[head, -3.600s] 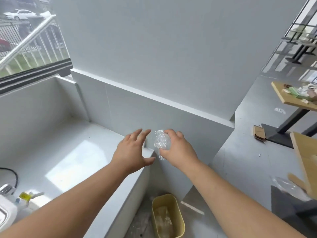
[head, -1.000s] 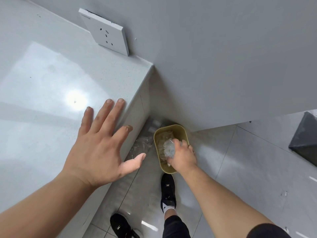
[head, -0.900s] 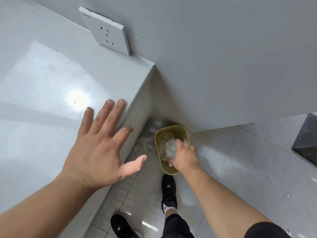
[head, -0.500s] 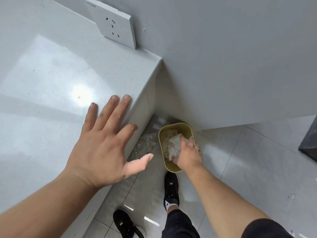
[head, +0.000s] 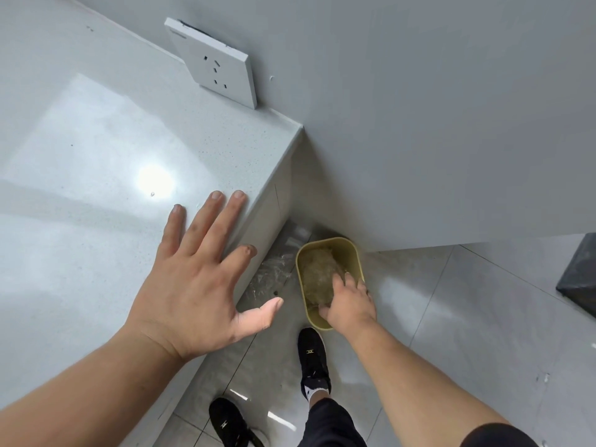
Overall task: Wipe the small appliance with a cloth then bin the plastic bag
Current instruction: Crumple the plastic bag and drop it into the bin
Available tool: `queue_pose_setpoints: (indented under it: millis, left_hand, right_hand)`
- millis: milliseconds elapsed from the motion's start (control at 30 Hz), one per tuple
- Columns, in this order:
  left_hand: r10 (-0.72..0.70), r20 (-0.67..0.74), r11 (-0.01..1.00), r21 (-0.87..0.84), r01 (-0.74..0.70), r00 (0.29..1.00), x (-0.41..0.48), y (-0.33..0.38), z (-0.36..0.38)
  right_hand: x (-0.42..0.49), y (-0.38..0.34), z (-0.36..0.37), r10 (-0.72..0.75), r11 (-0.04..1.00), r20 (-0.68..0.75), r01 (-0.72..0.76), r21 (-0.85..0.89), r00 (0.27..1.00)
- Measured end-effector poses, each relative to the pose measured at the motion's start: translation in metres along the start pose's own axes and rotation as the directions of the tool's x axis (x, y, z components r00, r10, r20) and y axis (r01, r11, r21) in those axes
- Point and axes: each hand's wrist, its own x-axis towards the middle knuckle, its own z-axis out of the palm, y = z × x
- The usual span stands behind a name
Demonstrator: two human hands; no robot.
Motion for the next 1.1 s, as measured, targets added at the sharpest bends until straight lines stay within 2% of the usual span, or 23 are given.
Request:
queue_pose_setpoints:
  millis: [133, 333, 567, 733, 1000, 1100]
  left_hand:
    - [-0.003, 0.025, 1.0, 0.013, 0.003, 1.0, 0.001, -0.001, -0.001]
    - [-0.006, 0.036, 1.0, 0.025, 0.005, 0.999, 0.0, 0.0, -0.004]
    - [-0.009, 0.037, 0.999, 0.041, 0.007, 0.999, 0.0, -0.001, -0.002]
    - [-0.03, 0.086, 0.998, 0.059, 0.025, 0.996, 0.0, 0.0, -0.008]
    - [-0.121, 0.253, 0.991, -0.026, 0.131, 0.96, 0.005, 0.011, -0.045]
    - [-0.19, 0.247, 0.978, -0.038, 0.206, 0.95, 0.007, 0.021, -0.071]
  right_hand:
    - [-0.011, 0.005, -0.015, -0.047, 0.999, 0.002, 0.047, -0.011, 0.999]
    - [-0.035, 0.013, -0.051, -0.112, 0.991, -0.091, 0.105, -0.077, 0.99]
    - [-0.072, 0.01, -0.079, -0.128, 0.991, -0.21, 0.133, 0.013, 0.969]
    - [-0.105, 0.009, -0.102, -0.147, 0.986, -0.278, 0.164, 0.039, 0.949]
    - [-0.171, 0.005, -0.163, -0.255, 0.963, -0.419, 0.268, -0.028, 0.872]
    - [-0.195, -0.006, -0.19, -0.299, 0.95, -0.474, 0.304, -0.066, 0.828]
